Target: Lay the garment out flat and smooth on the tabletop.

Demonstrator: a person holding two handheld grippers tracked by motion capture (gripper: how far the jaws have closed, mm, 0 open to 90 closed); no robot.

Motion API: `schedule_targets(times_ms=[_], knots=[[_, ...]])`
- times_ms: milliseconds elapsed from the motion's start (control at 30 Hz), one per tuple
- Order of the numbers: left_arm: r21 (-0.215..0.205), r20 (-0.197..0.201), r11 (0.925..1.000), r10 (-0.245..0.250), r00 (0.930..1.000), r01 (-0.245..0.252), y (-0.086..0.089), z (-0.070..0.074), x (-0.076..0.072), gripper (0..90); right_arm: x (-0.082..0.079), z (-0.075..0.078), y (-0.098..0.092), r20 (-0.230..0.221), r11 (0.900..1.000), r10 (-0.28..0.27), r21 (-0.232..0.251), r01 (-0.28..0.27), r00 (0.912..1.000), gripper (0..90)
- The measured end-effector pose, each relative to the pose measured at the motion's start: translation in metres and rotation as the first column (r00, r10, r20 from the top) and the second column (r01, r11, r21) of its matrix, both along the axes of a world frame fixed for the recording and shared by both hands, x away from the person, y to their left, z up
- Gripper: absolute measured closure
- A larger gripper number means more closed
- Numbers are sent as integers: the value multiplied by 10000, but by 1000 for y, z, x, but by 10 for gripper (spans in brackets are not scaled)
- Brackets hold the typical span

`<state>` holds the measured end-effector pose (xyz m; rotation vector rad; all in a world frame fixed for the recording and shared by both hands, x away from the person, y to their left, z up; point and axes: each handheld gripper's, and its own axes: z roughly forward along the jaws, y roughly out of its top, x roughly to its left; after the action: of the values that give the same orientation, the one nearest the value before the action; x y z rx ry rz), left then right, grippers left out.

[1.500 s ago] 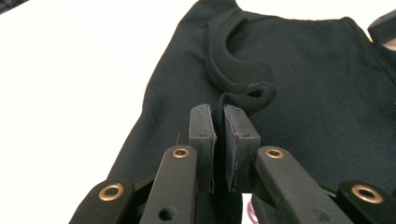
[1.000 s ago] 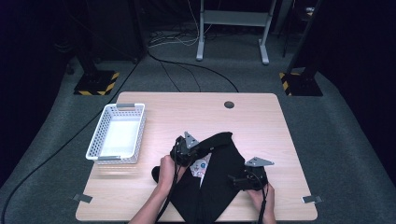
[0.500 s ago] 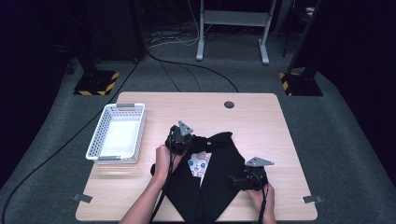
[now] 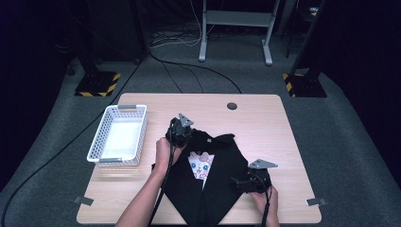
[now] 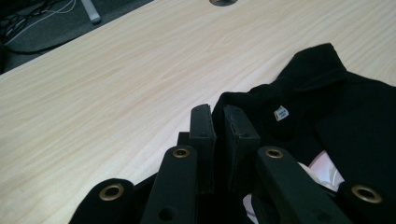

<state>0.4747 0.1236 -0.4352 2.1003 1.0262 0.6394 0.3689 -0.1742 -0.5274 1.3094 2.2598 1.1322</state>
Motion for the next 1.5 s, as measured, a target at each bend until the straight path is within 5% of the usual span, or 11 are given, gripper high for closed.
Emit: schedule_targets(times_ms=[500, 767, 1100, 1300, 1500], knots=[[-38, -235, 9981, 609, 9979, -610, 10, -6, 31, 826, 0, 0, 0, -9, 10000, 20, 50, -20, 10000, 63], [305, -222, 9964, 797, 9966, -790, 12, -9, 41, 825, 0, 0, -1, 0, 10000, 5, 55, -5, 10000, 67], [536, -672, 9929, 1101, 9917, -1066, 14, -24, 53, 808, 0, 0, 0, 3, 10000, 23, 40, -23, 10000, 67], [253, -1372, 9920, 1261, 9825, -1238, 19, -26, 52, 601, 0, 0, 0, 18, 10000, 14, 32, -14, 10000, 72], [186, -1445, 9924, 1234, 9818, -1220, 20, -26, 42, 345, 0, 0, 0, 45, 10000, -17, -20, 17, 10000, 75]])
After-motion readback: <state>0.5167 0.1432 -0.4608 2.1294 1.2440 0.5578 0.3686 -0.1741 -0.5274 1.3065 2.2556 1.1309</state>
